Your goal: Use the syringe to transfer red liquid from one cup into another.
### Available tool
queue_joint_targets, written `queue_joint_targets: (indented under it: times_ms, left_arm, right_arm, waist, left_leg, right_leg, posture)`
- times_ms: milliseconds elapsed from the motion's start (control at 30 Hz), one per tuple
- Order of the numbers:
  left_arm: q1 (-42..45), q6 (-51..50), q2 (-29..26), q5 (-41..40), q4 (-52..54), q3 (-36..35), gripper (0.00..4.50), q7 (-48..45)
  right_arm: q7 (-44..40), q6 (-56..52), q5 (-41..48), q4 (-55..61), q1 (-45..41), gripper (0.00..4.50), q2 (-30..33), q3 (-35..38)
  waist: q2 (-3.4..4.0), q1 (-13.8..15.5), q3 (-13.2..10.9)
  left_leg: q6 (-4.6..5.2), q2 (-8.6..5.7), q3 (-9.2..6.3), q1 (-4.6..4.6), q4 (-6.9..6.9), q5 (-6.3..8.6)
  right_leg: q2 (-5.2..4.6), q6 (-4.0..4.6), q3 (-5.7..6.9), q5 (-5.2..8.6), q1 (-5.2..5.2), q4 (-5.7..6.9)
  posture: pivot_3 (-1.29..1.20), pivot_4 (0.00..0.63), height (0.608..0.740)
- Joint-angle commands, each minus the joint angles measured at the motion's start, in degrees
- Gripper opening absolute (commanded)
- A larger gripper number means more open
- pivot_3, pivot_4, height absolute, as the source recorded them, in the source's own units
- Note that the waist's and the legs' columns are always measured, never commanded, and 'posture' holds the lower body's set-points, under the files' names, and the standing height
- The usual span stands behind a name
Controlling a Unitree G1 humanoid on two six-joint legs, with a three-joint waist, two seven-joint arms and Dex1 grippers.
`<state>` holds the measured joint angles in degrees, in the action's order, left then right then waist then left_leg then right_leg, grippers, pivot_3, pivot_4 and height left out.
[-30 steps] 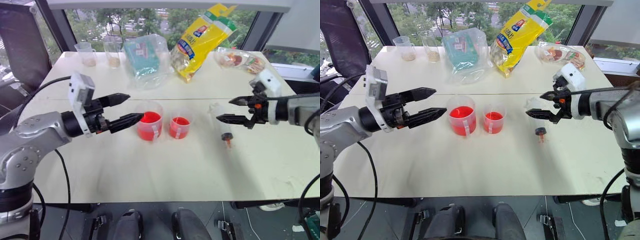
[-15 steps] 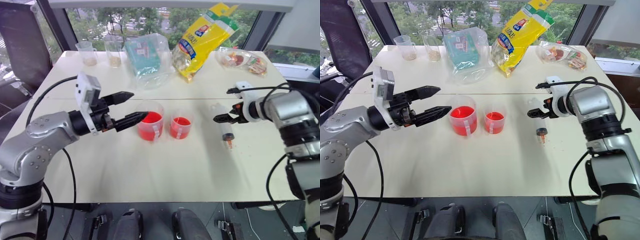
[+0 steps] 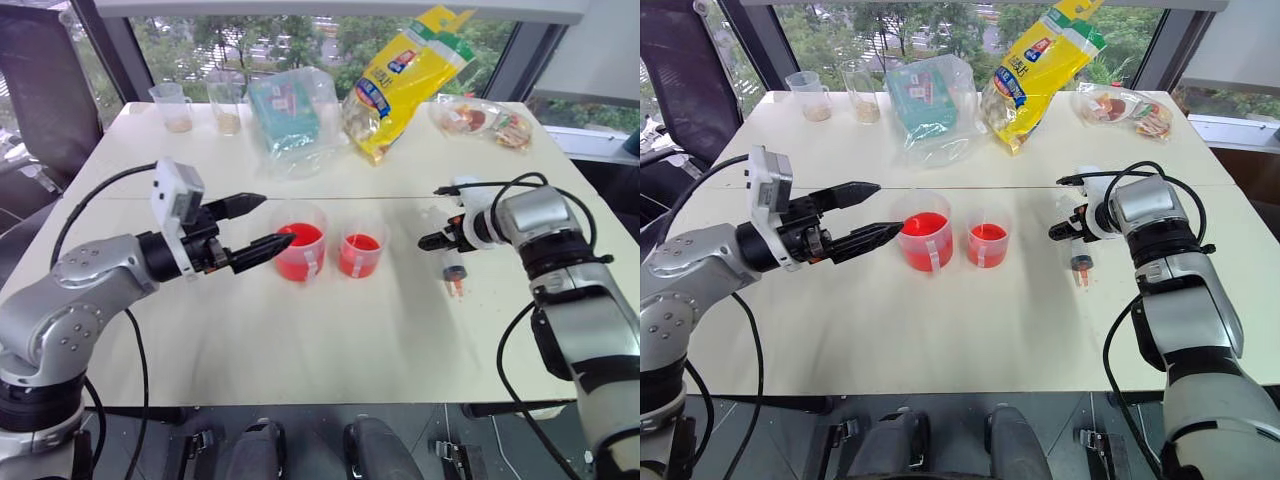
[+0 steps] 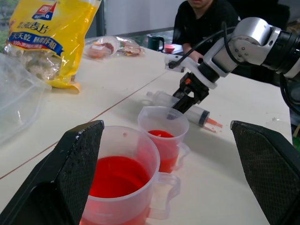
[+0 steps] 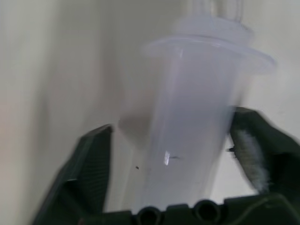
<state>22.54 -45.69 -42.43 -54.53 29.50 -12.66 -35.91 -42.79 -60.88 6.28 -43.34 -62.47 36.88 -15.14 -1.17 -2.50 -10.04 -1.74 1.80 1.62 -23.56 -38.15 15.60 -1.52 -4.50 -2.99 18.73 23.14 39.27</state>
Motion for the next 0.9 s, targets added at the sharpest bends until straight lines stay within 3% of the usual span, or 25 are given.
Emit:
queue_joint_targets:
  times_ms: [33, 67, 233, 400, 533, 633, 900]
  left_arm:
    - [0.07, 1.08, -1.20, -0.22, 1.23, -2.41, 4.50, -0.53]
    - [0.09, 1.14, -1.39, -0.19, 1.05, -2.56, 4.50, -0.69]
    - [0.06, 1.46, -2.41, 0.20, 0.32, -3.25, 4.50, -1.44]
    - [0.67, 1.70, -4.83, 0.53, -2.56, -5.21, 4.50, -4.06]
    - [4.81, 1.80, -6.12, 1.00, -6.49, -5.03, 4.50, -5.18]
    - [7.75, 1.47, -7.02, 1.12, -9.18, -5.08, 4.50, -6.53]
    - [9.83, 0.47, -9.00, 1.51, -11.03, -5.39, 4.50, -9.10]
  right_arm:
    - [-0.62, -0.58, -0.73, 1.26, -1.52, 1.72, -0.60, 0.86]
    - [-0.67, -0.98, -0.80, 1.56, -1.58, 1.38, -0.70, 1.01]
    - [4.01, -3.73, -1.16, 5.23, -1.65, 1.36, -0.71, 4.17]
    - [7.93, -1.18, 4.08, 24.44, 0.59, 1.36, -2.30, 15.33]
    - [8.85, 7.16, 14.06, 39.73, 2.35, 1.36, -10.41, 27.04]
    - [8.78, 10.24, 21.12, 46.44, 2.26, 1.36, -18.19, 29.80]
    - [8.53, 25.08, 23.90, 44.17, 7.22, 1.36, -33.40, 24.01]
  waist:
    - [0.00, -0.05, 0.00]
    - [0.00, -0.07, 0.00]
    - [0.01, -0.01, 0.00]
    - [0.03, -0.06, -0.02]
    - [0.03, -0.02, -0.02]
    - [0.02, -0.06, -0.01]
    - [-0.02, 0.04, 0.01]
  left_leg:
    - [0.00, 0.00, 0.00, 0.00, 0.00, 0.00]
    - [0.00, 0.00, 0.00, 0.01, 0.00, 0.00]
    - [0.00, 0.01, 0.00, 0.01, 0.01, 0.00]
    - [0.00, 0.00, 0.00, -0.02, 0.03, 0.00]
    - [0.00, 0.03, -0.03, -0.02, 0.10, 0.00]
    - [-0.01, 0.04, -0.04, -0.01, 0.10, 0.00]
    - [-0.02, 0.00, -0.03, -0.02, 0.09, -0.01]
  right_leg:
    - [0.00, 0.00, 0.00, 0.00, 0.00, 0.00]
    - [0.00, 0.00, 0.00, 0.00, 0.00, 0.00]
    - [0.01, 0.00, 0.00, 0.00, 0.01, 0.01]
    - [0.00, 0.00, 0.00, 0.00, 0.07, 0.02]
    - [0.06, 0.00, 0.03, 0.00, 0.08, 0.02]
    - [0.06, 0.00, 0.05, 0.00, 0.06, 0.04]
    - [-0.04, 0.00, 0.07, 0.00, 0.06, 0.04]
  posture:
    - [0.00, 0.150, 0.740]
    - [0.00, 0.150, 0.740]
    - [0.00, 0.150, 0.740]
    - [0.00, 0.150, 0.740]
    - [0.00, 0.150, 0.740]
    - [0.00, 0.150, 0.740]
    - [0.00, 0.150, 0.740]
